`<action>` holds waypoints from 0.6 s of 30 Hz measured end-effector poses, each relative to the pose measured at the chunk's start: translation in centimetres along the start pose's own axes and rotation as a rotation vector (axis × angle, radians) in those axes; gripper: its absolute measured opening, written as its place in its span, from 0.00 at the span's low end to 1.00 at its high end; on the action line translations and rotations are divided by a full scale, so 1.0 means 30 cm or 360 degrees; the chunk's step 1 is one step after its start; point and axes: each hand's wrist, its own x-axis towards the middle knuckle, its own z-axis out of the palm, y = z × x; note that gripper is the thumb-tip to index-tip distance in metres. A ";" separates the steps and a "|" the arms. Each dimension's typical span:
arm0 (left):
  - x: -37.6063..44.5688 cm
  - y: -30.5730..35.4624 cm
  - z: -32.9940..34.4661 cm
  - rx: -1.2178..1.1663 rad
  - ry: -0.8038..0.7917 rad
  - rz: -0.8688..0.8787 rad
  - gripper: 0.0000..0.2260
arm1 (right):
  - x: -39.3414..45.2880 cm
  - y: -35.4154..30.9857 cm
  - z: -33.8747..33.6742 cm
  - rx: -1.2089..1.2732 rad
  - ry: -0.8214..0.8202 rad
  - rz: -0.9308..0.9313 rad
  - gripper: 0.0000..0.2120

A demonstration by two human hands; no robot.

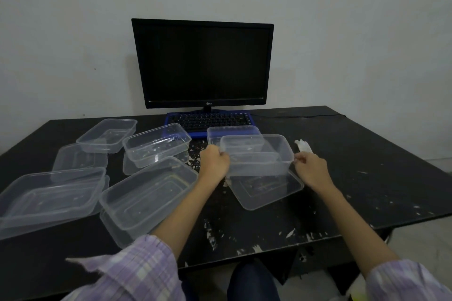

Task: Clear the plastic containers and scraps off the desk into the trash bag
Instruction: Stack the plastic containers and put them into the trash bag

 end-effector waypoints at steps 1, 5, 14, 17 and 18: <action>-0.001 0.000 -0.005 0.0016 0.0021 -0.0001 0.13 | 0.002 0.014 0.002 -0.0120 -0.0018 0.0019 0.13; 0.001 -0.009 -0.014 0.0010 0.0046 -0.0042 0.15 | -0.008 0.035 0.026 -0.0380 -0.0058 0.0083 0.07; -0.009 -0.024 -0.010 -0.0032 0.0059 -0.0040 0.08 | 0.033 0.030 -0.007 -0.0385 -0.0053 0.0302 0.10; -0.009 -0.022 -0.011 -0.0059 0.0063 -0.0057 0.08 | 0.081 0.042 -0.071 -0.0177 -0.0002 0.0367 0.09; -0.011 -0.020 -0.011 -0.0057 0.0060 -0.0059 0.09 | 0.088 0.038 -0.099 -0.0086 0.0008 0.0356 0.09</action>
